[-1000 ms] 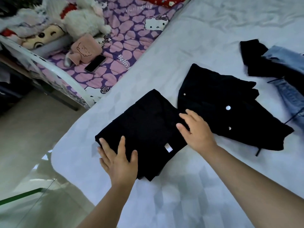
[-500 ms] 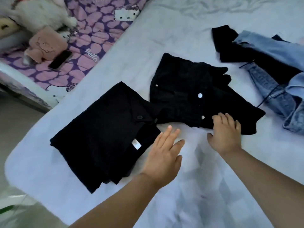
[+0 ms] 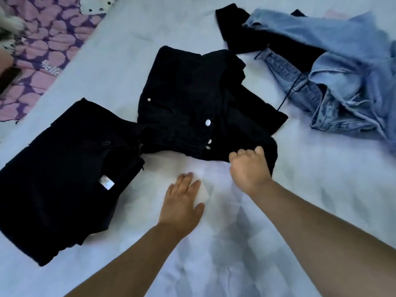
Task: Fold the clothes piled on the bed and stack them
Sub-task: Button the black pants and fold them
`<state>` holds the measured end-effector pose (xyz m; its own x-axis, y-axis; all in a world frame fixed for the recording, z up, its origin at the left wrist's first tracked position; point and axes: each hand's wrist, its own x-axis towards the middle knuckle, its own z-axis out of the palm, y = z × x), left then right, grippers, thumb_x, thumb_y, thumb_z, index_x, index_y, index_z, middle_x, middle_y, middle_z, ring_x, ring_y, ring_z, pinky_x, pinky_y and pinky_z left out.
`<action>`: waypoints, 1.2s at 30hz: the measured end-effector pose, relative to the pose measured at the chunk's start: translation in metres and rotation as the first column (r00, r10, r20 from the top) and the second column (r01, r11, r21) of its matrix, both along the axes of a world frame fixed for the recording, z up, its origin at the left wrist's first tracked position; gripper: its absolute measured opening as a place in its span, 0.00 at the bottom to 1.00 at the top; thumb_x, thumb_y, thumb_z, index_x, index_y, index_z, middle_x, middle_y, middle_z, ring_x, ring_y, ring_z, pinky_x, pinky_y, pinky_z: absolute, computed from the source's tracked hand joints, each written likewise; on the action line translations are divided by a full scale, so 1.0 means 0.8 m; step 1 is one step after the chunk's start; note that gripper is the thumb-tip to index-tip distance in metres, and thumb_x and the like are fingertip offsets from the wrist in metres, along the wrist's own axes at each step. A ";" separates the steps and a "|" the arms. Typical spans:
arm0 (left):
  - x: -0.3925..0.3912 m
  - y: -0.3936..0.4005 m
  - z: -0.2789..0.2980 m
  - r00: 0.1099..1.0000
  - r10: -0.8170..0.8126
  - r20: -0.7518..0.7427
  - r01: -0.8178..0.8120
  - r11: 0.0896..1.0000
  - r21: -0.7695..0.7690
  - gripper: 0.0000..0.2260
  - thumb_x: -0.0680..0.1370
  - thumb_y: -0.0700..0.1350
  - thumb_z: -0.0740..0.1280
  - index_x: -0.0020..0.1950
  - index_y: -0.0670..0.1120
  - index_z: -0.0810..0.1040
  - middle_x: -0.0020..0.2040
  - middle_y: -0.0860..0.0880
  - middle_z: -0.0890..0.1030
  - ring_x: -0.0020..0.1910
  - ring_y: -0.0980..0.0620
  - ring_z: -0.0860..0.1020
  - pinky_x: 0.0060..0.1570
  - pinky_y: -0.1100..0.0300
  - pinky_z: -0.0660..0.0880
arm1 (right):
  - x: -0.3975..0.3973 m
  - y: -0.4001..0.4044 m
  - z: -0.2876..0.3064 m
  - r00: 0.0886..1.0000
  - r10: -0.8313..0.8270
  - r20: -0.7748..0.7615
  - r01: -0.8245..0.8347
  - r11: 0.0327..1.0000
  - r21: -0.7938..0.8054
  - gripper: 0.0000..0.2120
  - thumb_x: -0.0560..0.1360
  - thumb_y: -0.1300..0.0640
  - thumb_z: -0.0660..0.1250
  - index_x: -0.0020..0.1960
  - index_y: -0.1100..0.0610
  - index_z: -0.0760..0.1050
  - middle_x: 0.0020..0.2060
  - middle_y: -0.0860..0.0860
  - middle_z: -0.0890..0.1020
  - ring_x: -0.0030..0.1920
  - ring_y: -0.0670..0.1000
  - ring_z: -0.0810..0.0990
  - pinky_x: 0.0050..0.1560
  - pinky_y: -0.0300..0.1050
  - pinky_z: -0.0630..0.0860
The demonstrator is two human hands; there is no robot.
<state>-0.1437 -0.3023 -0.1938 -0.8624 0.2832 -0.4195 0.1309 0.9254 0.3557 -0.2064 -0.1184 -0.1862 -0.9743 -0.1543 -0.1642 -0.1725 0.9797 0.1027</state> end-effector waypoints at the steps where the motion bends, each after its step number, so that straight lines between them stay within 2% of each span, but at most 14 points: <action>1: 0.008 0.002 0.006 1.000 0.019 0.021 -0.020 0.999 0.041 0.26 0.81 0.52 0.58 0.77 0.50 0.54 0.78 0.53 0.45 0.77 0.55 0.42 0.74 0.59 0.45 | 0.018 -0.004 0.005 0.998 -0.020 0.053 0.021 0.999 -0.031 0.06 0.68 0.61 0.69 0.44 0.57 0.74 0.39 0.54 0.78 0.40 0.56 0.78 0.53 0.51 0.64; 5: 0.043 0.004 0.028 0.982 0.128 0.141 -0.152 0.972 0.177 0.23 0.80 0.50 0.62 0.74 0.50 0.63 0.76 0.53 0.57 0.74 0.55 0.57 0.71 0.63 0.57 | 0.095 -0.008 0.037 0.966 -0.078 0.245 0.111 0.986 -0.127 0.02 0.75 0.56 0.62 0.44 0.53 0.70 0.43 0.53 0.80 0.44 0.55 0.79 0.53 0.48 0.64; 8: 0.073 0.007 0.055 0.967 0.221 0.128 -0.243 0.951 0.192 0.11 0.78 0.48 0.65 0.59 0.49 0.72 0.63 0.53 0.68 0.52 0.55 0.73 0.52 0.63 0.71 | 0.160 0.002 0.048 0.913 -0.140 0.383 0.212 0.965 -0.154 0.04 0.76 0.57 0.58 0.43 0.52 0.69 0.46 0.53 0.81 0.47 0.56 0.79 0.55 0.48 0.63; 12: 0.122 0.008 0.097 0.969 0.244 0.032 -0.246 0.954 0.172 0.07 0.78 0.46 0.65 0.52 0.52 0.68 0.60 0.56 0.65 0.41 0.58 0.71 0.39 0.68 0.65 | 0.246 0.019 0.066 0.980 -0.151 0.128 0.181 0.945 -0.272 0.15 0.56 0.57 0.62 0.26 0.50 0.54 0.18 0.48 0.60 0.22 0.49 0.55 0.32 0.42 0.62; 14: 0.144 0.009 0.113 0.980 0.197 -0.042 -0.185 0.962 0.200 0.13 0.77 0.44 0.66 0.60 0.50 0.68 0.64 0.55 0.64 0.50 0.58 0.72 0.43 0.69 0.65 | 0.271 0.032 0.082 0.985 -0.170 0.032 0.172 0.947 -0.272 0.11 0.59 0.56 0.56 0.26 0.50 0.53 0.19 0.46 0.55 0.21 0.48 0.51 0.30 0.39 0.59; 17: 0.170 0.017 0.140 0.980 0.149 -0.135 -0.119 0.971 0.208 0.31 0.74 0.42 0.70 0.73 0.48 0.60 0.72 0.49 0.61 0.70 0.50 0.64 0.64 0.63 0.63 | 0.289 0.047 0.129 0.985 -0.161 -0.061 0.134 0.942 -0.309 0.11 0.61 0.54 0.51 0.27 0.50 0.49 0.21 0.44 0.51 0.21 0.48 0.49 0.29 0.36 0.57; 20: 0.185 0.026 0.158 0.953 0.110 -0.281 -0.082 0.991 0.110 0.49 0.60 0.44 0.80 0.75 0.50 0.56 0.74 0.44 0.60 0.73 0.42 0.59 0.70 0.48 0.56 | 0.302 0.058 0.177 0.978 -0.123 -0.170 0.060 0.941 -0.334 0.11 0.62 0.55 0.51 0.27 0.51 0.48 0.21 0.44 0.53 0.21 0.47 0.51 0.33 0.37 0.59; 23: 0.190 0.032 0.176 0.919 0.098 -0.381 -0.099 0.995 0.016 0.55 0.53 0.50 0.83 0.75 0.50 0.58 0.71 0.43 0.67 0.72 0.41 0.58 0.68 0.40 0.53 | 0.317 0.070 0.223 0.971 -0.063 -0.232 -0.016 0.947 -0.322 0.08 0.62 0.55 0.52 0.27 0.52 0.52 0.23 0.44 0.54 0.23 0.47 0.53 0.37 0.40 0.49; 26: 0.188 0.035 0.208 0.888 0.115 -0.445 -0.106 0.993 0.045 0.47 0.55 0.49 0.82 0.69 0.51 0.63 0.70 0.42 0.68 0.73 0.41 0.55 0.69 0.37 0.48 | 0.338 0.088 0.272 0.971 0.018 -0.237 -0.088 0.954 -0.288 0.07 0.61 0.55 0.52 0.27 0.52 0.55 0.25 0.44 0.56 0.22 0.48 0.61 0.36 0.42 0.50; 30: 0.176 0.042 0.262 0.923 -0.141 -0.359 0.155 0.988 0.011 0.12 0.69 0.49 0.74 0.50 0.51 0.78 0.74 0.46 0.62 0.76 0.42 0.50 0.69 0.42 0.32 | 0.360 0.115 0.326 0.965 0.070 -0.253 -0.142 0.950 -0.278 0.07 0.62 0.56 0.53 0.26 0.53 0.63 0.26 0.44 0.63 0.26 0.49 0.68 0.39 0.43 0.58; 31: 0.178 0.044 0.277 0.940 -0.204 -0.275 0.209 0.978 -0.012 0.07 0.72 0.51 0.72 0.47 0.52 0.78 0.71 0.50 0.67 0.75 0.46 0.56 0.71 0.44 0.35 | 0.366 0.124 0.338 0.968 0.065 -0.243 -0.129 0.957 -0.259 0.09 0.62 0.56 0.53 0.26 0.54 0.68 0.26 0.45 0.67 0.27 0.49 0.70 0.39 0.43 0.58; 33: 0.180 0.048 0.306 0.969 -0.211 -0.131 0.218 0.975 0.039 0.06 0.72 0.50 0.70 0.40 0.54 0.73 0.53 0.55 0.75 0.60 0.51 0.72 0.68 0.51 0.58 | 0.372 0.135 0.360 0.976 0.063 -0.208 -0.113 0.965 -0.237 0.14 0.62 0.54 0.50 0.29 0.54 0.74 0.28 0.46 0.72 0.31 0.50 0.73 0.40 0.43 0.57; 34: 0.184 0.051 0.322 0.976 -0.189 -0.110 0.200 0.974 0.102 0.10 0.72 0.48 0.70 0.37 0.55 0.69 0.45 0.55 0.74 0.52 0.51 0.75 0.57 0.56 0.67 | 0.377 0.138 0.375 0.981 0.056 -0.183 -0.101 0.965 -0.242 0.17 0.63 0.52 0.48 0.31 0.55 0.75 0.30 0.47 0.74 0.34 0.51 0.75 0.41 0.43 0.57; 36: 0.189 0.058 0.348 0.967 -0.184 -0.178 0.209 0.968 0.140 0.14 0.72 0.45 0.69 0.34 0.56 0.65 0.41 0.55 0.73 0.45 0.50 0.74 0.42 0.59 0.66 | 0.383 0.144 0.400 0.988 0.024 -0.153 -0.060 0.970 -0.234 0.23 0.63 0.50 0.43 0.40 0.56 0.76 0.37 0.49 0.77 0.43 0.52 0.75 0.45 0.44 0.58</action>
<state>0.0071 -0.2557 0.0847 -0.8360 0.5047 -0.2154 0.3726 0.8103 0.4524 0.1002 -0.0034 0.1341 -0.9768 -0.2125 0.0274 -0.2142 0.9712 -0.1045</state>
